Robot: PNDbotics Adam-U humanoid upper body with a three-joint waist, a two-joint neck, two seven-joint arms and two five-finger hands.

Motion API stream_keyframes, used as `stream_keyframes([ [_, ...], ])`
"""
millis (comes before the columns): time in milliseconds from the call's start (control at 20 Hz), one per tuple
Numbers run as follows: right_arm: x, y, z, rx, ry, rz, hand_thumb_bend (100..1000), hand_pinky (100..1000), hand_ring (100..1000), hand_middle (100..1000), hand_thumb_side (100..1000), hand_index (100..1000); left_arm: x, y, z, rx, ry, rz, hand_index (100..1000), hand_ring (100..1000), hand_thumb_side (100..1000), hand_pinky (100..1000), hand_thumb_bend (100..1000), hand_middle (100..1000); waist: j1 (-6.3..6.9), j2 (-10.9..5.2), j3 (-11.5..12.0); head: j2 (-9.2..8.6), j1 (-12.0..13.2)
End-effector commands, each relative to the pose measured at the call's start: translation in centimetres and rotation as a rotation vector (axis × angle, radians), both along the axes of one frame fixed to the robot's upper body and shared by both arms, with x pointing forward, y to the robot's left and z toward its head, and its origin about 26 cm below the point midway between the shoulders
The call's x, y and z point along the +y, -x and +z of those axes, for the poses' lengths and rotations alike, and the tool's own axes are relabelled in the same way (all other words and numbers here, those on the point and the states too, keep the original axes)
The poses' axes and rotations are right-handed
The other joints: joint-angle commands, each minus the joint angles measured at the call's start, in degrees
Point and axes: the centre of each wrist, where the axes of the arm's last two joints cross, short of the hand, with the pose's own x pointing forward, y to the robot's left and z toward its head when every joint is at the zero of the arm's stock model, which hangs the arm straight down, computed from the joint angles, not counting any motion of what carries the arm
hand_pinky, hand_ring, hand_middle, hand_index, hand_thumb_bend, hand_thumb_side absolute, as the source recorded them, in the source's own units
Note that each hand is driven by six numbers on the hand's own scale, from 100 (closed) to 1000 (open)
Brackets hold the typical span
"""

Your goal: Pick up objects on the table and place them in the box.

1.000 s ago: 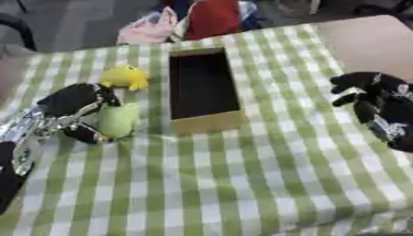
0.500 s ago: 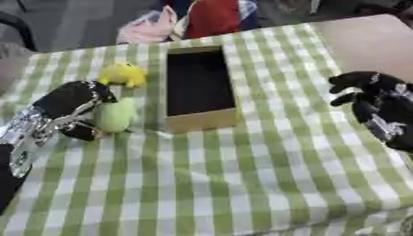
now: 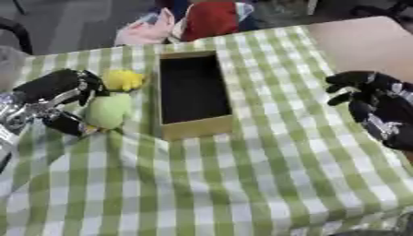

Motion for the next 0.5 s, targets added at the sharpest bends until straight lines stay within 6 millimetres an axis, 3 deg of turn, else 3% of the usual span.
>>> stream_keyframes([
  [50, -0.3, -0.1, 0.8, -0.02, 0.019, 0.001, 100, 728, 932, 714, 419, 870, 0.2, 0.5, 3.2, -0.011, 0.027, -0.021, 529, 364, 119, 467, 100, 365, -0.13, -1.08, -0.2, -0.44, -0.2],
  [300, -0.3, -0.1, 0.8, -0.021, 0.018, 0.002, 100, 728, 932, 714, 421, 870, -0.1, 0.5, 3.9, 0.022, 0.066, -0.032, 522, 357, 102, 461, 125, 356, -0.18, -1.16, -0.5, -0.5, -0.4],
  [500, -0.3, -0.1, 0.8, -0.022, 0.018, 0.004, 100, 728, 932, 714, 420, 870, -0.7, 0.2, 4.4, 0.024, 0.105, -0.039, 527, 361, 154, 465, 145, 361, -0.24, -1.21, -0.8, -0.47, -0.4],
])
